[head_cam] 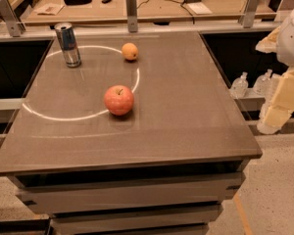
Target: Pick redbull can
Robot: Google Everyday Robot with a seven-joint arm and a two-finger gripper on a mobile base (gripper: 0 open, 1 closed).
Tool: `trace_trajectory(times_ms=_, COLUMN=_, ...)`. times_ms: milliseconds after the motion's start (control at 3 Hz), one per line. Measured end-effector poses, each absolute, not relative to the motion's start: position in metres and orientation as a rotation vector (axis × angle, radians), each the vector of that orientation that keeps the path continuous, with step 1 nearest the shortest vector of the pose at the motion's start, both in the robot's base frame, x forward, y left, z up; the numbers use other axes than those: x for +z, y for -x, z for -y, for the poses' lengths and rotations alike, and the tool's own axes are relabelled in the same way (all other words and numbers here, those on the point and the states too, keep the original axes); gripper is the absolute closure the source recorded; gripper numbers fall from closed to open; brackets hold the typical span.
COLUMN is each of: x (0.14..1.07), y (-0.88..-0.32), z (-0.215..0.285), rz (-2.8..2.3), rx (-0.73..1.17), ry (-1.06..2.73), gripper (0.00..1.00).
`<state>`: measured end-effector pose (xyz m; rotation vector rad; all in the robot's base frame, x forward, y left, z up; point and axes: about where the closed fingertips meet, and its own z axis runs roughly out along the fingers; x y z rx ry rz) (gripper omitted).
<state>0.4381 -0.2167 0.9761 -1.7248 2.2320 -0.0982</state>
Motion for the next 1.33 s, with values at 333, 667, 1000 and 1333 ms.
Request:
trace_trajectory(times_ms=333, x=0.976, y=-0.438, z=0.217, rz=-2.232, rx=-0.098, ry=1.725, gripper=0.0)
trace_trajectory(times_ms=667, x=0.979, y=-0.438, z=0.217, rz=-2.195, rx=-0.052, ry=1.714, gripper=0.0)
trace_trajectory(times_ms=1000, x=0.978, y=-0.443, z=0.233, rz=-2.133, rx=0.057, ry=1.607, gripper=0.0)
trace_trajectory(times_ms=1333, x=0.98, y=-0.442, z=0.235, rz=-2.028, rx=0.196, ry=1.481, gripper=0.0)
